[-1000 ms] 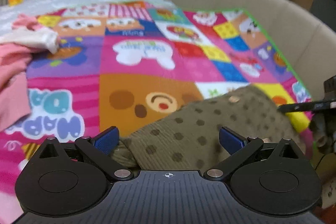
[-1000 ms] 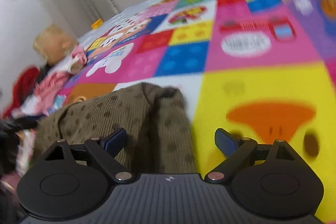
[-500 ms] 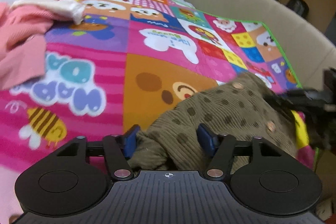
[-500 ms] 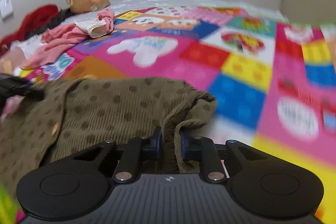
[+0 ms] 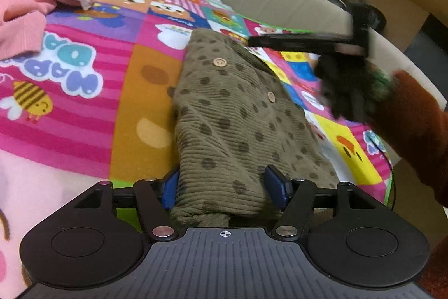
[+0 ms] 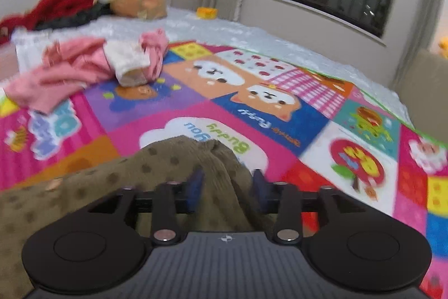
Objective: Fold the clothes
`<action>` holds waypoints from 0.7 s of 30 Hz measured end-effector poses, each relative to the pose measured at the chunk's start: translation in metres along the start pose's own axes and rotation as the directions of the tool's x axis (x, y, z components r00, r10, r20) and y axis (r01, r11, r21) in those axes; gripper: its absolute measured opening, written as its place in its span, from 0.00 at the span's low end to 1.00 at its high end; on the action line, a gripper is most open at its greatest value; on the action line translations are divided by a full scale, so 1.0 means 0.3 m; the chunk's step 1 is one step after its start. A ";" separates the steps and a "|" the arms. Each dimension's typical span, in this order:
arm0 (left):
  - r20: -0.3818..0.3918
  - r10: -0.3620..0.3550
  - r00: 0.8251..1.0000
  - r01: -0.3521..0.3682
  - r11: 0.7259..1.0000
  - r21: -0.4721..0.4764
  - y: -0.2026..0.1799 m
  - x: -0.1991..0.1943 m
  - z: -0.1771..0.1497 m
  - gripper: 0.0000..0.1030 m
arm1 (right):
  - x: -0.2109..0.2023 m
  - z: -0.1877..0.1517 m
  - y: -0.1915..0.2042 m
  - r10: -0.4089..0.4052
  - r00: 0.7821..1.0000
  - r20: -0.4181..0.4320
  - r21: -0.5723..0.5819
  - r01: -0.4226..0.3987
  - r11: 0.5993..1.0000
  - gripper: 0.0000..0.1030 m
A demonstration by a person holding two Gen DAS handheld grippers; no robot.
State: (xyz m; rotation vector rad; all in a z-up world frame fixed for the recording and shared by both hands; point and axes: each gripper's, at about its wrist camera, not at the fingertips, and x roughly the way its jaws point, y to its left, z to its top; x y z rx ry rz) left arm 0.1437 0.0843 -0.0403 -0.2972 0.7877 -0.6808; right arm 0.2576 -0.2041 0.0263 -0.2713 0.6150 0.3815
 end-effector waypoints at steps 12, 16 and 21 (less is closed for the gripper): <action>-0.025 -0.042 0.999 0.042 0.999 -0.013 -0.141 0.021 -0.074 0.68 | -0.552 -0.488 -0.040 0.002 1.000 0.009 0.301 -0.005 0.954 0.70; -0.083 -0.133 0.988 0.135 0.991 0.018 -0.269 0.043 -0.146 0.71 | -0.601 -0.547 -0.037 -0.032 0.999 0.004 0.314 0.030 0.949 0.70; -0.178 -0.183 0.967 0.204 0.973 0.110 -0.390 0.040 -0.231 0.86 | -0.663 -0.545 0.063 -0.049 0.997 0.055 0.142 0.041 0.989 0.76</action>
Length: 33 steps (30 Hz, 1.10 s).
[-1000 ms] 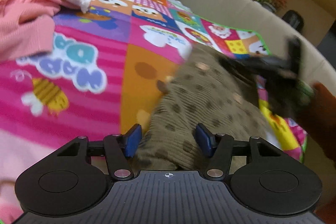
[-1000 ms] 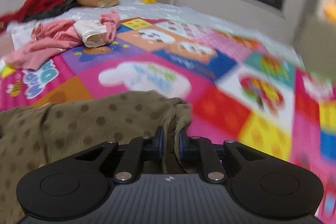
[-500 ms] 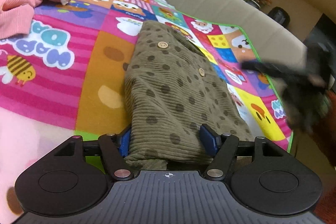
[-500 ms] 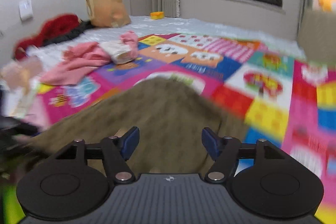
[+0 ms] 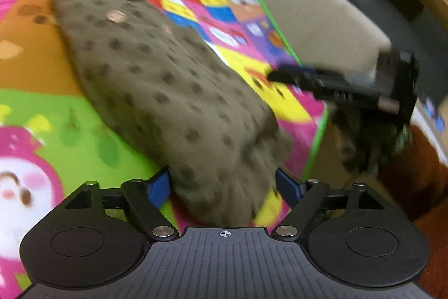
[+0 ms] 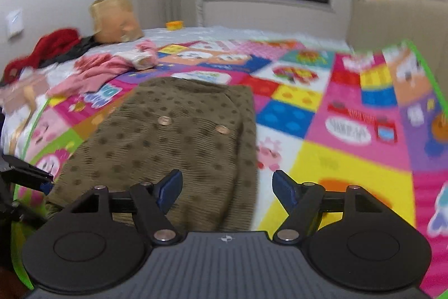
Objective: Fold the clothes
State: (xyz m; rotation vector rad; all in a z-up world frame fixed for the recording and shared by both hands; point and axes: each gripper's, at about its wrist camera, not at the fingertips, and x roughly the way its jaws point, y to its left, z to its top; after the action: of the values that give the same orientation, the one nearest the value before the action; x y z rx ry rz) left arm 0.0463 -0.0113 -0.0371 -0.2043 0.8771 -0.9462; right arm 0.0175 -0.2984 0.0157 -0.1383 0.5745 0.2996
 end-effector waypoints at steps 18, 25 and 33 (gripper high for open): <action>0.079 0.462 0.884 -0.466 0.883 0.054 0.003 -0.114 0.051 0.98 | 0.005 -0.215 0.409 0.248 0.966 -0.078 -0.655 -0.237 0.718 0.89; 0.075 0.476 0.876 -0.481 0.870 0.105 -0.027 -0.064 0.072 0.98 | 0.045 -0.192 0.388 0.221 0.974 -0.057 -0.566 -0.214 0.797 0.73; 0.094 0.457 0.885 -0.466 0.876 0.127 -0.038 -0.082 0.079 1.00 | 0.102 -0.070 0.138 0.358 0.928 -0.105 0.031 -0.357 0.934 0.56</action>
State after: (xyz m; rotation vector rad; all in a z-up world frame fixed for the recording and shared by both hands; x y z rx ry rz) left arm 0.0496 -0.0039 -0.0019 0.1039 0.7493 -0.5471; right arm 0.0180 -0.2562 -0.0206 -0.0370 0.7101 0.6475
